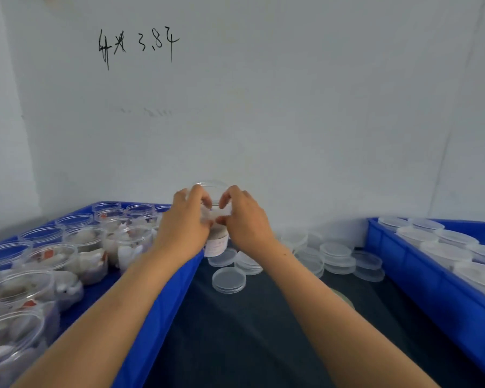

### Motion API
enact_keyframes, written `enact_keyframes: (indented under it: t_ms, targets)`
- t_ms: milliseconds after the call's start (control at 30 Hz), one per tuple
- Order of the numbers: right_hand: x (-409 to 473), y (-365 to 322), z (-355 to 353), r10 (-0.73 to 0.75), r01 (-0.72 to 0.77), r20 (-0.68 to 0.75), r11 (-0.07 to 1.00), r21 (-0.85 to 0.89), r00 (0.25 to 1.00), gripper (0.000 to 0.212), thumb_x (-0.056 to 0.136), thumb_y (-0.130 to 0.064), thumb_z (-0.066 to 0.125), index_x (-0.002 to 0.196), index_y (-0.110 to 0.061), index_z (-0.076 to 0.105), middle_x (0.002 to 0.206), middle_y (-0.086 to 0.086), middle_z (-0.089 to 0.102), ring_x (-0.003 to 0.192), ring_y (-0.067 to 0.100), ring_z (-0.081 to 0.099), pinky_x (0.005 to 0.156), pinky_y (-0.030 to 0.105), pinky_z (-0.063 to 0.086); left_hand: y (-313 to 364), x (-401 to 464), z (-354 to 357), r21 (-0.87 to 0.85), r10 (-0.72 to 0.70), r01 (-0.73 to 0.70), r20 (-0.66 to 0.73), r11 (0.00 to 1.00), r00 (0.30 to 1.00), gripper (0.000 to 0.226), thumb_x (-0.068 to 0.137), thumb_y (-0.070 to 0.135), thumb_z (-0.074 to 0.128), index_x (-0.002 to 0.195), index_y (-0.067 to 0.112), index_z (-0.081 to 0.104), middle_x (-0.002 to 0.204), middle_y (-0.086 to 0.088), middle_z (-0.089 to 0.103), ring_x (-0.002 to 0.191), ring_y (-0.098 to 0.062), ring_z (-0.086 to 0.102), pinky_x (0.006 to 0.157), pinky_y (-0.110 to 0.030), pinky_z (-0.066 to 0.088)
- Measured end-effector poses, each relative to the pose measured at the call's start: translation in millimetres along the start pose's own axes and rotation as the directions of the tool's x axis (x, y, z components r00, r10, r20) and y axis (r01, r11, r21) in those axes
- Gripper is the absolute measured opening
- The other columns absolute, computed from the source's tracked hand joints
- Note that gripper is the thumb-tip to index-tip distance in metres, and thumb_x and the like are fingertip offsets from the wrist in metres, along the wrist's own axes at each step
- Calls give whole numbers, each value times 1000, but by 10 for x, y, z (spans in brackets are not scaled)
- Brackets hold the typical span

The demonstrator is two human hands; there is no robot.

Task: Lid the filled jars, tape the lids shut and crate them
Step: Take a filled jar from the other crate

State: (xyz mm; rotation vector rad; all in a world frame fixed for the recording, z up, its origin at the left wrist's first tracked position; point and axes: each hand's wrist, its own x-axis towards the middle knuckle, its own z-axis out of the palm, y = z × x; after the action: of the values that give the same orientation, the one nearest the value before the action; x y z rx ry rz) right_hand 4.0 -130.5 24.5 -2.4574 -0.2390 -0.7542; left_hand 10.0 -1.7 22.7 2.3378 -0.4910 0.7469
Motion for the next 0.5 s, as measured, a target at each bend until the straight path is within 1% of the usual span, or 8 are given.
enact_keyframes:
  t_ms: [67, 200, 233, 267, 333, 400, 467, 500]
  targets:
    - [-133, 210, -79, 23, -23, -3, 998, -51, 1000, 26, 92, -6, 56, 98, -24, 39, 117, 5, 52, 74, 15, 46, 70, 30, 32, 132, -47, 188, -63, -15, 20, 76, 998, 997, 25, 89, 14, 63, 108, 17, 48, 127, -8, 46, 93, -26, 56, 72, -32, 41]
    - [-425, 578, -81, 59, -59, -1, 990, -125, 998, 25, 93, -8, 55, 97, -25, 38, 117, 1, 50, 60, 0, 42, 66, 31, 34, 224, -233, 591, -133, -27, 44, 123, 990, 992, 26, 87, 22, 66, 103, 20, 46, 118, -3, 45, 81, -14, 53, 59, -23, 34]
    - [-485, 647, -62, 83, -80, 14, 987, -136, 996, 22, 93, -10, 56, 99, -24, 40, 117, 1, 50, 62, 3, 47, 66, 32, 35, 210, -286, 700, -143, -32, 50, 127, 988, 991, 24, 89, 24, 64, 102, 21, 45, 116, -1, 44, 78, -9, 51, 56, -18, 33]
    - [-536, 705, -33, 107, -101, 33, 984, -147, 994, 19, 93, -13, 57, 102, -22, 43, 117, 2, 51, 69, 11, 53, 67, 32, 37, 186, -344, 809, -154, -40, 60, 133, 986, 990, 23, 90, 26, 63, 102, 23, 44, 116, 1, 44, 76, -4, 49, 53, -15, 32]
    - [-631, 808, 44, 159, -145, 77, 977, -157, 984, 19, 93, -19, 59, 106, -21, 44, 117, 3, 51, 85, 24, 58, 72, 34, 40, 114, -469, 1028, -198, -41, 70, 146, 978, 988, 27, 89, 29, 65, 101, 26, 42, 116, 4, 44, 78, -1, 50, 53, -13, 37]
    - [-715, 899, 120, 210, -197, 101, 972, -128, 972, 18, 93, -21, 59, 102, -24, 44, 116, 2, 51, 91, 26, 59, 74, 34, 41, 48, -596, 1208, -291, -21, 54, 116, 955, 993, 36, 84, 29, 72, 104, 29, 42, 114, 6, 49, 83, 3, 53, 60, -9, 42]
    - [-773, 975, 184, 260, -252, 114, 964, -83, 959, 17, 92, -25, 59, 97, -27, 43, 114, -1, 52, 91, 23, 59, 78, 35, 43, -30, -698, 1352, -445, -78, 98, 63, 890, 995, 57, 76, 28, 80, 114, 40, 40, 111, 14, 55, 90, 8, 56, 66, -5, 43]
    - [-794, 1008, 213, 268, -262, 115, 963, -67, 957, 17, 91, -27, 60, 96, -28, 44, 113, -3, 52, 90, 22, 59, 80, 36, 44, -81, -734, 1425, -514, -125, 144, 71, 846, 990, 71, 72, 28, 83, 120, 46, 35, 113, 18, 55, 94, 9, 57, 67, -5, 45]
